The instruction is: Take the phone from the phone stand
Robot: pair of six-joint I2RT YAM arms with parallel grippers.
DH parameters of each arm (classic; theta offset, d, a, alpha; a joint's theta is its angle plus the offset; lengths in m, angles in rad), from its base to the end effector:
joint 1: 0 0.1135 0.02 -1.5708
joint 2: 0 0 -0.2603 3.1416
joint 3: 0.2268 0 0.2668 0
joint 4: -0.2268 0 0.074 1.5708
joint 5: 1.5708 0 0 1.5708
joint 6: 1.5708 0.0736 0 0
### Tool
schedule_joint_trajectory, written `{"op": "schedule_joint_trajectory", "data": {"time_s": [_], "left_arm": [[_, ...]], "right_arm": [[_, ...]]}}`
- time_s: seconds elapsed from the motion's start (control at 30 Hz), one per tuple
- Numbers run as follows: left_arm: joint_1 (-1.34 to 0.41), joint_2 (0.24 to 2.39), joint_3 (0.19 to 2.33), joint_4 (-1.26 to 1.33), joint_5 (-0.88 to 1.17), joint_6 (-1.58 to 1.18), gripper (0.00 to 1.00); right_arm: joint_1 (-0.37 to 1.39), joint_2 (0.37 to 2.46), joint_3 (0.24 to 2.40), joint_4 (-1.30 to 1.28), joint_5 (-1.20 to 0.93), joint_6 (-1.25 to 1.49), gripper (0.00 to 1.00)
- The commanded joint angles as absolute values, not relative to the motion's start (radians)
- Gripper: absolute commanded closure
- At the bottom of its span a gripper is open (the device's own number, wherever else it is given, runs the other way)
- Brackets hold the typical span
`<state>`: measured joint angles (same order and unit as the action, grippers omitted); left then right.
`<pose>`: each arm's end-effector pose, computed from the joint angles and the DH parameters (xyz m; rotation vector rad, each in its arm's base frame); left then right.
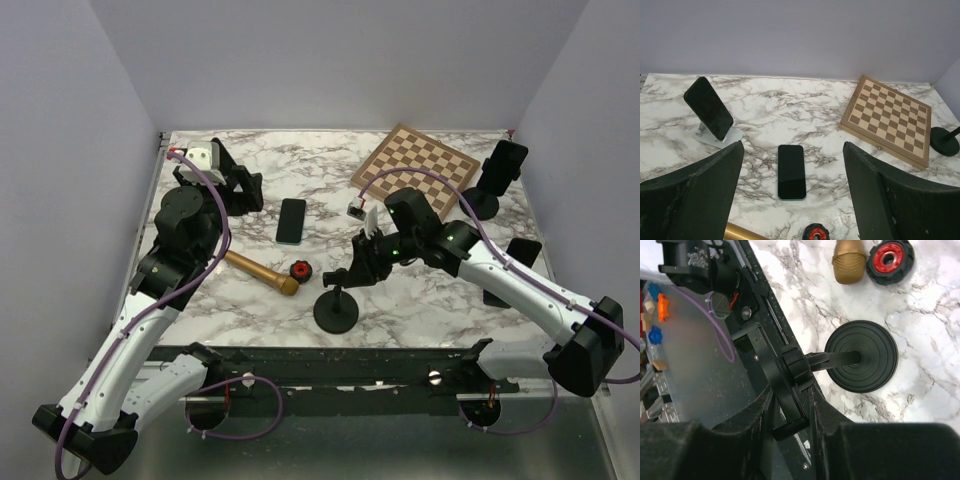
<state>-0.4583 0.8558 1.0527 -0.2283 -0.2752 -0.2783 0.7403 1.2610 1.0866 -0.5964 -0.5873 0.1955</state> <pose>0.2217 -0.0871 0.4152 -0.0699 1.6106 -0.3511 0.1970 0.2352 0.2811 -0.9601 2.2737 1.1276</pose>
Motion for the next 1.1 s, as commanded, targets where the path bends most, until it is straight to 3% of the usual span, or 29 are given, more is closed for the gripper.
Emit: {"op": "schedule_joint_trajectory", "data": {"time_s": [0.0, 0.13, 0.3, 0.4, 0.77, 1.0, 1.07], "left_arm": [[-0.454, 0.859, 1.083, -0.247, -0.265, -0.282, 0.12], [-0.453, 0.859, 1.084, -0.249, -0.27, -0.281, 0.12], [-0.454, 0.861, 1.081, -0.247, -0.268, -0.279, 0.11], [-0.454, 0.866, 1.082, -0.248, -0.268, -0.279, 0.11], [-0.454, 0.92, 1.071, -0.241, -0.299, -0.273, 0.09], [-0.419, 1.062, 1.122, -0.293, -0.318, -0.309, 0.08], [-0.389, 1.101, 1.133, -0.308, -0.315, -0.324, 0.01]], "right_arm": [[0.772, 1.326, 1.106, -0.64, -0.662, 0.144, 0.76], [0.79, 1.343, 1.105, -0.627, -0.637, 0.15, 0.65], [0.792, 1.261, 1.087, -0.561, -0.57, 0.196, 0.19], [0.792, 1.191, 1.08, -0.519, -0.474, 0.235, 0.01], [0.792, 0.918, 0.959, -0.416, 0.102, 0.491, 0.0], [0.791, 0.728, 0.862, -0.42, 0.23, 0.582, 0.0], [0.792, 0.686, 0.847, -0.444, 0.254, 0.599, 0.0]]}}
